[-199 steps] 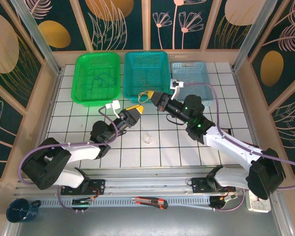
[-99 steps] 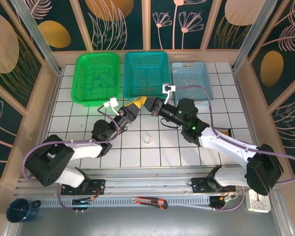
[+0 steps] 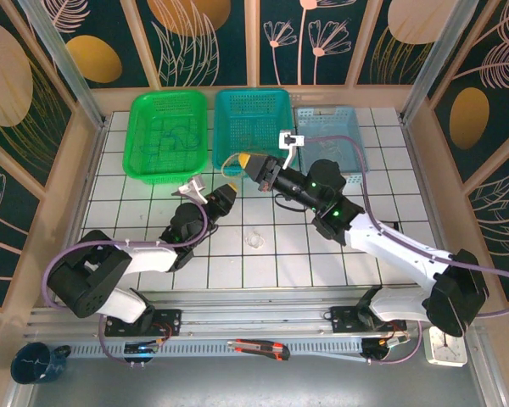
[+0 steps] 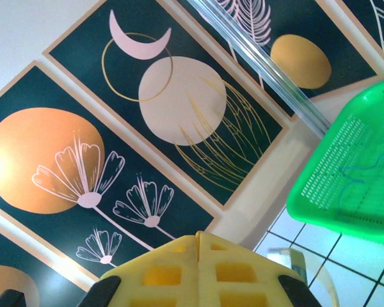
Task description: Untangle the cables
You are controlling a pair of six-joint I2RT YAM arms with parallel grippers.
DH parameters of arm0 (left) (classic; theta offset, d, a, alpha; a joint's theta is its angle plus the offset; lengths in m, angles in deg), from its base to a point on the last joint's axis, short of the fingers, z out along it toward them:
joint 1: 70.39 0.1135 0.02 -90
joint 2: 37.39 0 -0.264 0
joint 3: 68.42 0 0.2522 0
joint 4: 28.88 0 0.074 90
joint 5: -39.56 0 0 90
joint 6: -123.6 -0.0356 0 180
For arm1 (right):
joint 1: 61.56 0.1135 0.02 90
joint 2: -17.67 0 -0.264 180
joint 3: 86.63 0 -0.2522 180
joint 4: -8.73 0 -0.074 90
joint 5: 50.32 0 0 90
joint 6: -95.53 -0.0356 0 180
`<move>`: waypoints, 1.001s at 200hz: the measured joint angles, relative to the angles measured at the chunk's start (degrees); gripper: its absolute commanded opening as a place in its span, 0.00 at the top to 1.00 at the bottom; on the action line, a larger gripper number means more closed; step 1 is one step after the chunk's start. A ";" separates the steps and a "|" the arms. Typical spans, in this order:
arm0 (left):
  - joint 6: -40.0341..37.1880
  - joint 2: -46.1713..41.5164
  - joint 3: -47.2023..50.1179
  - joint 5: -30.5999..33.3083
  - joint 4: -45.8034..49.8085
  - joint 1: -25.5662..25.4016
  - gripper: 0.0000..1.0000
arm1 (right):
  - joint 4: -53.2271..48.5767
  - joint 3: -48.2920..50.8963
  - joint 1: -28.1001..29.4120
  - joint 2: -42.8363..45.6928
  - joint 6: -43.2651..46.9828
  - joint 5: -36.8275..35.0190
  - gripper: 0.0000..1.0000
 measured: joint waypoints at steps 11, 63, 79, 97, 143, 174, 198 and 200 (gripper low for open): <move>0.00 0.09 0.98 0.17 0.59 0.22 0.68 | -0.44 -0.66 -0.63 0.00 0.17 0.42 1.00; -1.88 -2.23 3.82 -0.94 3.80 1.09 0.44 | -2.08 -6.73 -10.99 -5.84 0.94 2.32 1.00; -2.71 -5.01 3.89 -1.88 5.81 1.09 0.36 | -2.43 -9.20 -14.36 -11.52 1.92 2.49 1.00; -3.96 -8.50 3.89 -2.78 8.52 1.09 0.28 | -3.48 -12.83 -17.11 -19.67 3.30 2.75 1.00; -5.81 -14.38 3.89 -4.20 15.10 1.09 0.14 | -7.87 -24.06 -20.41 -40.15 5.81 4.50 0.89; -6.16 -16.31 3.87 -4.46 18.27 1.09 0.08 | -12.98 -32.20 -20.31 -49.03 8.15 5.57 0.42; -6.45 -16.90 3.82 -4.66 20.06 1.09 0.03 | -15.13 -32.98 -20.31 -49.46 9.84 5.62 0.39; -6.47 -16.94 3.80 -4.68 20.20 1.09 0.03 | -15.17 -32.98 -20.31 -49.40 9.90 5.64 0.39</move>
